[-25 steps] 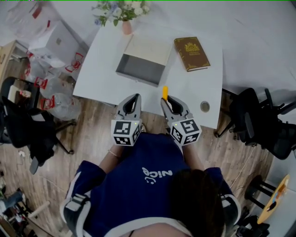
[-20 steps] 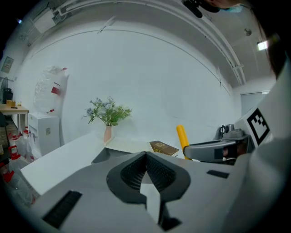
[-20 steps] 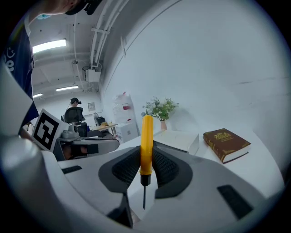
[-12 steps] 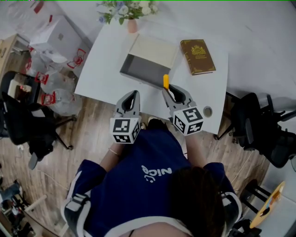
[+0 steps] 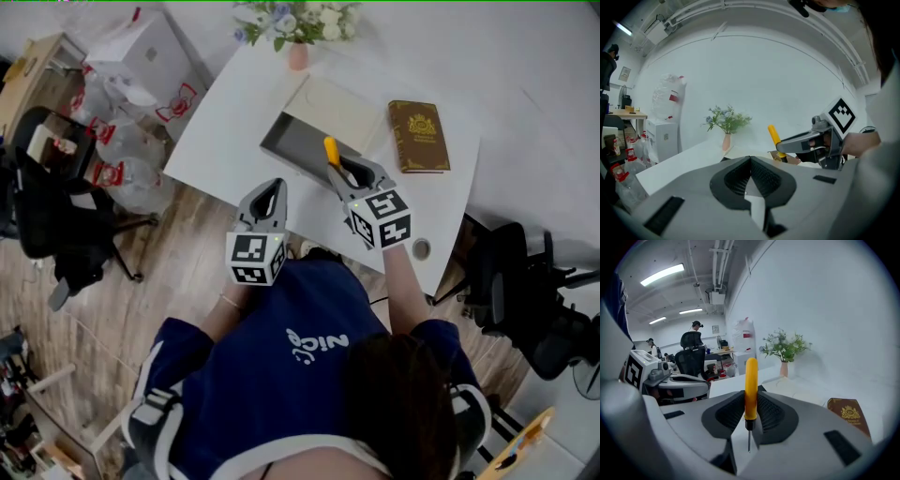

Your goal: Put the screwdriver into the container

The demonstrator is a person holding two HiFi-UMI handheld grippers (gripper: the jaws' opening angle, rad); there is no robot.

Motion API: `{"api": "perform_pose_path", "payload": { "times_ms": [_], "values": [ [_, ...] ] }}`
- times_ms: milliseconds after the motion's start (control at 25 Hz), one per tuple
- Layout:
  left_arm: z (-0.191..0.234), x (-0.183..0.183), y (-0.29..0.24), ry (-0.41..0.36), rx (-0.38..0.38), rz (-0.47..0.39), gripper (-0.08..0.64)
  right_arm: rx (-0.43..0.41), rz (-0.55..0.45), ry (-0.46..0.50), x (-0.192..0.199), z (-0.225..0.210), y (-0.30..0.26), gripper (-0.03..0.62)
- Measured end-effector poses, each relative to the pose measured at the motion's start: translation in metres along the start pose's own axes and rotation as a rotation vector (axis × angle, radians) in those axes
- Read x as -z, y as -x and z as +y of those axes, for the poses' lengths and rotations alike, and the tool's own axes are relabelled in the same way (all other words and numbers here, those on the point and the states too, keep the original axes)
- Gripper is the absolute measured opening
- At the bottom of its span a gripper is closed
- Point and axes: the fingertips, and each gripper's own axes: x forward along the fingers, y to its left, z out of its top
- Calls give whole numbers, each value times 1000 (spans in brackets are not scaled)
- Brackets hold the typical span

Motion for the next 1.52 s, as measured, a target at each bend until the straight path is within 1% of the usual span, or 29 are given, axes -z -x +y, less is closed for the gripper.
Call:
{"api": "perform_pose_path", "payload": {
  "times_ms": [160, 280, 520, 880, 1040, 1160, 1520],
  "values": [
    [6, 0, 2, 3, -28, -4, 17, -34, 30, 61, -9, -2, -18, 97],
    [14, 0, 4, 11, -64, -9, 17, -57, 54, 88, -10, -7, -37, 97],
    [33, 5, 15, 37, -140, -9, 17, -80, 116, 100, -3, -15, -73, 97],
    [49, 8, 18, 57, -211, -11, 17, -116, 232, 91, 20, -17, -123, 97],
    [58, 12, 23, 65, -250, -4, 17, -117, 291, 108, 34, -23, -137, 97],
    [63, 12, 28, 67, -277, -5, 17, -131, 327, 97, 46, -25, -147, 97],
    [71, 9, 34, 75, -328, -6, 17, -140, 390, 83, 68, -29, -166, 97]
  ]
}}
